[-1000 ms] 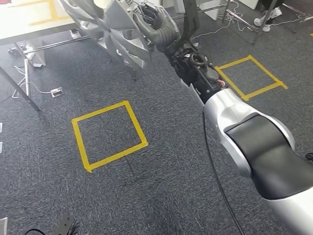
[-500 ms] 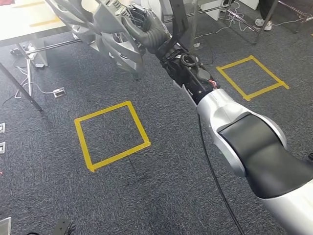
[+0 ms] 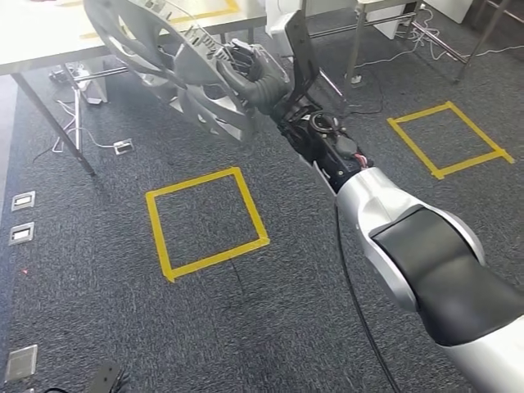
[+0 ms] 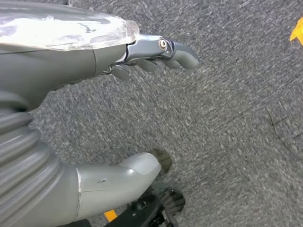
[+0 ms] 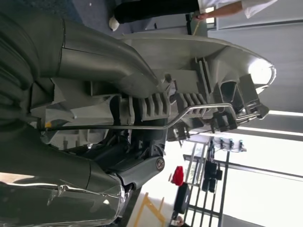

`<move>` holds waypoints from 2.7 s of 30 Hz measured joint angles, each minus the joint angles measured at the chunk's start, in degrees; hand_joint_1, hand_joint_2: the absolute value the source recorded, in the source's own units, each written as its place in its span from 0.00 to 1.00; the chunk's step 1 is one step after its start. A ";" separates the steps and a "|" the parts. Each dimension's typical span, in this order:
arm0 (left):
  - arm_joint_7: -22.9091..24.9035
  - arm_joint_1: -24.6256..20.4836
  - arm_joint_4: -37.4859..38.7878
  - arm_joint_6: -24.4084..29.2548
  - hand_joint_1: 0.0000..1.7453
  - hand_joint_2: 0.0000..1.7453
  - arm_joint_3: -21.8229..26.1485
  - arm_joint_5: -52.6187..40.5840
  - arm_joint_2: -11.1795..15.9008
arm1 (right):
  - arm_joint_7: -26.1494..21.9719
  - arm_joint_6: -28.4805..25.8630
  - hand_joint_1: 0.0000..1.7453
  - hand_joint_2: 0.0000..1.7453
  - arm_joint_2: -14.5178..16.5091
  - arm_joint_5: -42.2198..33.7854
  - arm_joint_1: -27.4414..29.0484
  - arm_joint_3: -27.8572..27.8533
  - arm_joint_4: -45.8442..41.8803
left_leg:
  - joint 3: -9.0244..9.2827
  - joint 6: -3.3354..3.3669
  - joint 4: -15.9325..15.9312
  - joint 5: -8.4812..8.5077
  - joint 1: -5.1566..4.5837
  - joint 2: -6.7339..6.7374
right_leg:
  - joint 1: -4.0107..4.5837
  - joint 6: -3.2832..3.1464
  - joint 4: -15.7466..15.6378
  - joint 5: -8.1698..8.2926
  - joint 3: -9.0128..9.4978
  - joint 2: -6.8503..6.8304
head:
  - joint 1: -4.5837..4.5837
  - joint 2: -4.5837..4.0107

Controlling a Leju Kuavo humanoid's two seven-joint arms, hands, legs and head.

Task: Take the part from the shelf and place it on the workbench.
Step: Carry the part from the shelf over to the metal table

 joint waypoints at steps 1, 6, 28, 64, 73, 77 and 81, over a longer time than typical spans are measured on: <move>0.01 0.03 0.00 0.00 0.00 1.00 0.00 0.00 0.01 | -0.07 0.05 1.00 1.00 -0.01 0.03 0.25 0.03 0.01 | -0.19 -0.25 0.06 0.12 0.05 -0.10 | 0.05 -0.03 -0.28 -0.04 0.18 -0.03 | -0.14 0.00; -0.01 0.29 0.00 -0.01 0.00 1.00 0.02 -0.03 0.24 | -0.23 0.03 1.00 1.00 -0.29 0.44 1.20 0.26 0.08 | -3.61 -2.11 6.96 -3.67 0.33 1.12 | -0.76 -0.96 -1.46 0.64 0.95 -0.64 | -0.77 0.00; -0.10 0.31 0.00 -0.01 0.00 1.00 0.02 0.02 0.20 | -0.20 -0.21 1.00 1.00 -2.23 0.56 3.79 0.46 0.58 | -0.05 0.88 -0.13 0.16 -0.06 0.48 | -0.18 0.44 7.55 -2.07 -3.72 -0.49 | -0.15 0.00; 1.39 -0.73 0.00 -1.32 0.00 1.00 0.21 -0.76 0.42 | -1.38 -1.68 1.00 1.00 -0.78 -0.17 2.41 0.44 -0.59 | -0.01 0.22 -0.52 -0.12 1.07 1.59 | -1.11 2.71 -0.91 -0.78 1.88 -1.31 | -0.87 0.00; 1.77 -0.93 0.01 -0.99 0.00 1.00 0.24 -0.42 0.19 | -0.35 -2.82 1.00 1.00 -0.87 -0.28 1.83 0.34 -0.50 | 2.29 -0.70 -0.41 -1.80 1.84 1.11 | -1.53 3.30 5.38 -0.43 -3.57 -0.88 | 0.19 0.00; 1.69 -0.57 0.02 -0.64 0.00 1.00 0.27 0.02 0.23 | 0.56 -3.07 1.00 1.00 -1.24 -0.21 2.11 0.23 -0.61 | 2.36 -2.42 0.31 -2.65 1.87 0.72 | -1.16 1.10 0.01 -0.14 -1.32 -0.63 | -0.09 0.00; 1.47 -0.15 0.02 -0.58 0.00 1.00 0.28 0.02 0.30 | 0.96 -3.10 1.00 1.00 -1.54 -0.22 2.34 -0.12 -1.11 | -0.69 -3.33 6.15 -3.60 1.99 1.63 | -1.22 -0.31 -0.40 -0.13 0.66 -0.55 | -0.84 0.00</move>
